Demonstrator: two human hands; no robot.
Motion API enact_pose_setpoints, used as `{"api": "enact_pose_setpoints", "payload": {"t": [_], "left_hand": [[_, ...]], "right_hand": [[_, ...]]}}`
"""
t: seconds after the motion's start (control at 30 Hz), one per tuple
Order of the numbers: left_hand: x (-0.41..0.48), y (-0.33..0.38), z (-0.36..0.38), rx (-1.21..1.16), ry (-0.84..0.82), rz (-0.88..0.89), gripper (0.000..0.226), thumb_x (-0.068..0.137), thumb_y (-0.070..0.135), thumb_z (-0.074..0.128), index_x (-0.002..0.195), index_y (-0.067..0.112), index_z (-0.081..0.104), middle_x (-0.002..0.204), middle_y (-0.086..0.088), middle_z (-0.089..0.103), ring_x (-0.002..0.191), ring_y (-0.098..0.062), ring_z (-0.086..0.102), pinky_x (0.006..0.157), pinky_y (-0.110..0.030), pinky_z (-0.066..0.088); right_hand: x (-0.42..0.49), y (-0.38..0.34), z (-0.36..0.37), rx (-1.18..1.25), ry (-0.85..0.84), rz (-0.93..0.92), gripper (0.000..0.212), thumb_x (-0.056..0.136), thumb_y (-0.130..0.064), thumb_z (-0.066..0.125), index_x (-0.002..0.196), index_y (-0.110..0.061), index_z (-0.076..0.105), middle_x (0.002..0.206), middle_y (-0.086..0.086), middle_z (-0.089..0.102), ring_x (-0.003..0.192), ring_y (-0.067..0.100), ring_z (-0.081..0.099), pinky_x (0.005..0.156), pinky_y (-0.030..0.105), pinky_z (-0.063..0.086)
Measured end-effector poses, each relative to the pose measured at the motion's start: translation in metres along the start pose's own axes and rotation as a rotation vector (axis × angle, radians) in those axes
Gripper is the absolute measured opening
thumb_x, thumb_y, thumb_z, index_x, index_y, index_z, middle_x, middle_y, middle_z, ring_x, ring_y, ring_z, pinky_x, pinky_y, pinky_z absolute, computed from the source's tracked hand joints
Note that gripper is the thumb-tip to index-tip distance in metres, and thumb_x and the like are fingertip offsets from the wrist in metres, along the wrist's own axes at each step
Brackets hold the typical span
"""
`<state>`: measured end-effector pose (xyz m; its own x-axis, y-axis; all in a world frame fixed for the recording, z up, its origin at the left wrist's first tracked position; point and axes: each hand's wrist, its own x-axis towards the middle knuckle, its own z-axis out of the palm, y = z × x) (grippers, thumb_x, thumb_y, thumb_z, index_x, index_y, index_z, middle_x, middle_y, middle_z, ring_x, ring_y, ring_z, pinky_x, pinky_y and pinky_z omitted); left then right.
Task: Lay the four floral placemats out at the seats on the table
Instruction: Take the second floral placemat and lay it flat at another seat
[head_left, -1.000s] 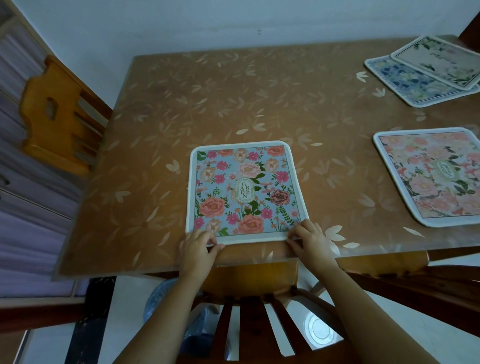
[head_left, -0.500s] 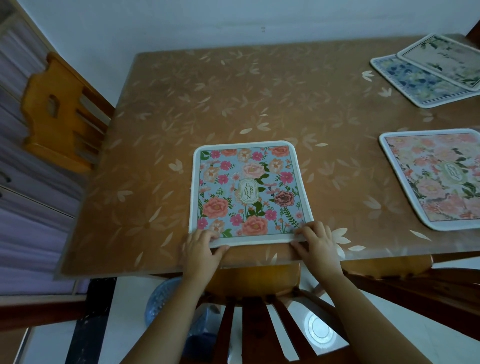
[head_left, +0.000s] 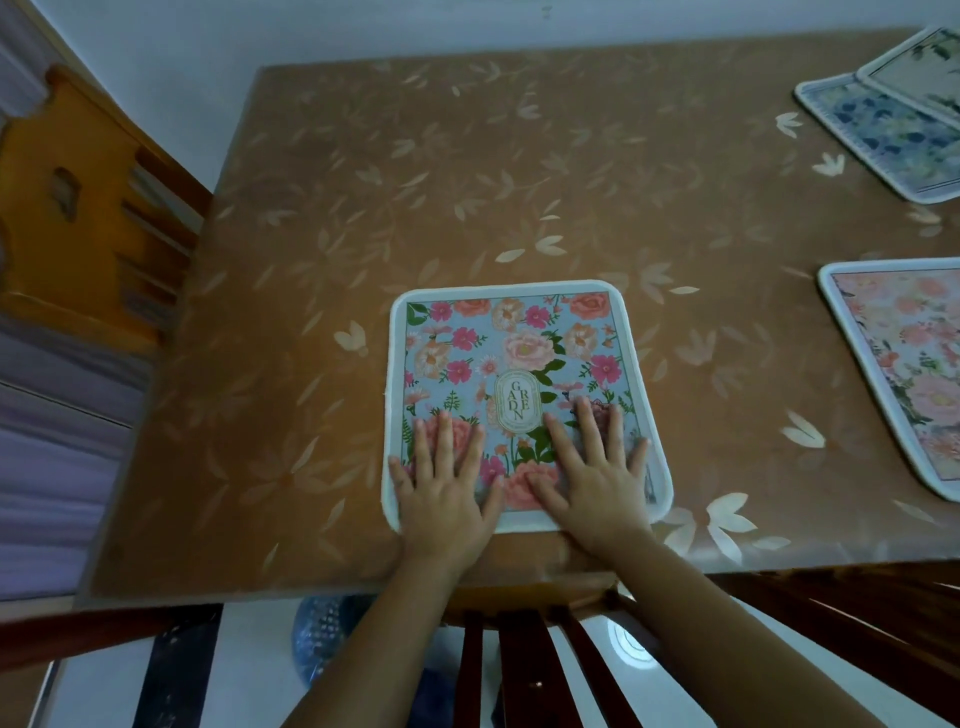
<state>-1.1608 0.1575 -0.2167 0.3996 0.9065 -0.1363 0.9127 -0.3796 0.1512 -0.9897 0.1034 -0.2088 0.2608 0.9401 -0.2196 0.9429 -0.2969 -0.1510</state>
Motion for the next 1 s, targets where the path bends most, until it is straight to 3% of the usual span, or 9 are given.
{"api": "enact_pose_setpoints", "payload": {"t": [0.13,0.3,0.53,0.8,1.0], "left_hand": [[0.046,0.001,-0.001,0.035,0.006,-0.019,0.061,0.083,0.065,0.000,0.136,0.042,-0.017,0.149,-0.002,-0.017,0.135,-0.031,-0.024,0.103,-0.067,0.001],[0.110,0.000,-0.008,0.065,-0.003,0.024,0.062,0.082,0.064,0.003,0.139,0.042,-0.007,0.155,-0.005,-0.007,0.137,-0.035,-0.017,0.099,-0.072,0.002],[0.177,0.000,-0.013,0.074,0.026,0.033,0.065,0.078,0.066,-0.003,0.139,0.043,-0.008,0.155,0.000,-0.008,0.139,-0.030,-0.012,0.101,-0.069,0.003],[0.177,0.002,-0.014,-0.010,0.100,-0.134,0.063,0.088,0.054,0.016,0.144,0.030,0.002,0.155,-0.001,-0.004,0.140,-0.024,-0.008,0.105,-0.065,0.003],[0.133,-0.004,-0.010,-0.007,0.088,-0.156,0.068,0.085,0.058,0.016,0.144,0.028,0.000,0.155,-0.006,-0.005,0.140,-0.028,-0.009,0.106,-0.062,0.003]], "right_hand": [[0.052,0.001,-0.007,-0.020,0.028,-0.054,0.072,0.075,-0.076,0.000,0.136,-0.043,-0.019,0.151,-0.004,-0.017,0.138,0.031,-0.021,0.106,0.065,-0.002],[0.110,0.001,-0.019,-0.031,0.059,-0.103,0.073,0.076,-0.076,0.007,0.139,-0.043,-0.008,0.155,-0.005,-0.009,0.139,0.027,-0.018,0.106,0.064,-0.004],[0.159,0.001,-0.027,-0.023,0.115,-0.098,0.069,0.081,-0.070,0.012,0.141,-0.040,-0.001,0.155,-0.006,-0.005,0.141,0.026,-0.012,0.106,0.065,-0.001],[0.170,0.000,-0.027,0.035,0.183,0.196,0.071,0.084,-0.065,0.011,0.144,-0.029,0.000,0.156,-0.001,-0.004,0.141,0.029,-0.010,0.104,0.068,0.001],[0.137,0.001,-0.020,0.066,0.171,0.241,0.071,0.085,-0.061,0.014,0.144,-0.025,-0.002,0.155,0.001,-0.007,0.141,0.027,-0.011,0.106,0.065,0.000]]}}
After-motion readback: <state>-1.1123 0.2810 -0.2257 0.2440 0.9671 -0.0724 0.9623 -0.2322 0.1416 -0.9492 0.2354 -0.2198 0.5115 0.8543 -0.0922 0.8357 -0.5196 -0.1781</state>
